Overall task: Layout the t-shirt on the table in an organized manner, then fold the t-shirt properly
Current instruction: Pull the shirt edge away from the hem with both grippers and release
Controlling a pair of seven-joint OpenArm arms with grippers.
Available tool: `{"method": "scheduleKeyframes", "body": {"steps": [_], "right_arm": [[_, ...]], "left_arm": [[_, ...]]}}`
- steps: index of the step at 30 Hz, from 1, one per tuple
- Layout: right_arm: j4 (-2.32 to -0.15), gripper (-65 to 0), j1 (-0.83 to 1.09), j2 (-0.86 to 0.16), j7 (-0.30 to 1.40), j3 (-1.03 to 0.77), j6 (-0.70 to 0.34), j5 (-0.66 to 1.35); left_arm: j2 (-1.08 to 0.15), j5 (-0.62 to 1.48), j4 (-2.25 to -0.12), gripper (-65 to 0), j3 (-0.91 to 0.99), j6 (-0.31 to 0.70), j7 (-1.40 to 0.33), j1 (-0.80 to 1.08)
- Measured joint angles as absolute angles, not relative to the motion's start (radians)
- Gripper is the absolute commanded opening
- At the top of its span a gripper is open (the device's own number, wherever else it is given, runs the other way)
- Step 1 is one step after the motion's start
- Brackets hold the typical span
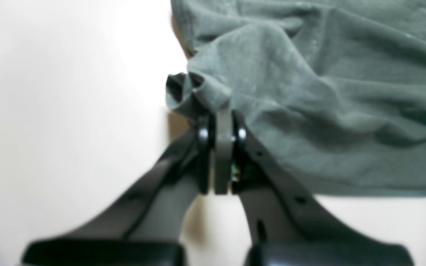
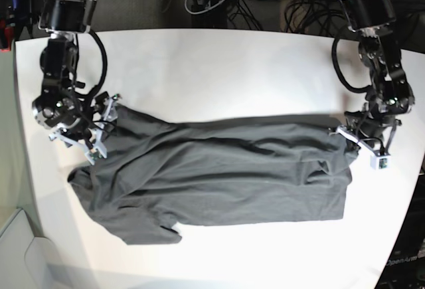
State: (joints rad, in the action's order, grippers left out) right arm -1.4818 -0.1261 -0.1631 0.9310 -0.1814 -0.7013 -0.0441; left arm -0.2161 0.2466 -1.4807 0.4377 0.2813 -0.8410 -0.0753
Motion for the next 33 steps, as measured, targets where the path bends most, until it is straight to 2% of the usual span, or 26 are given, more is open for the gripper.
{"method": "scheduleKeyframes", "body": {"steps": [7,9,11,16,19,22,25,28,33], "right_arm": [[-1.4,-23.3,-0.139,-0.141,0.912,-0.179,-0.699,-0.025],[-1.367,-25.5,-0.164,-0.141,0.908,-0.182,-0.699,-0.02],[-1.347,-33.5,-0.175,-0.134,0.898,-0.182,-0.699,-0.018],[-1.35,-63.9,-0.168,-0.115,0.889,-0.18,-0.697,-0.023],[-1.384,-65.0,-0.141,-0.102,0.891,-0.185,-0.691,-0.026],[-1.548,-65.0,-0.015,-0.099,0.925,-0.184,-0.692,-0.032],[-1.743,-65.0,0.108,-0.096,0.958,-0.188,-0.698,-0.051],[-1.927,-65.0,0.163,-0.097,0.925,-0.187,-0.699,-0.03],[-2.012,-65.0,0.271,-0.091,0.944,-0.184,-0.702,-0.031]], "left_arm": [[-0.216,0.249,-1.481,-64.6,0.438,0.281,-0.834,-0.045],[-0.216,0.247,-1.481,-64.6,0.438,0.281,-0.832,-0.045],[-0.216,0.253,-1.481,-64.6,0.438,0.281,-0.83,-0.043],[-0.216,0.25,-1.481,-64.6,0.438,0.281,-0.83,-0.042],[-0.216,0.251,-1.481,-64.6,0.438,0.281,-0.83,-0.041],[-0.215,0.251,-1.492,-64.6,0.442,0.281,-0.846,-0.036],[-0.211,0.265,-1.592,-64.6,0.487,0.284,-0.866,0.002],[-0.212,0.252,-1.684,-64.6,0.503,0.278,-0.96,0.02],[-0.211,0.273,-1.842,-64.6,0.529,0.289,-1.045,0.099]]}}
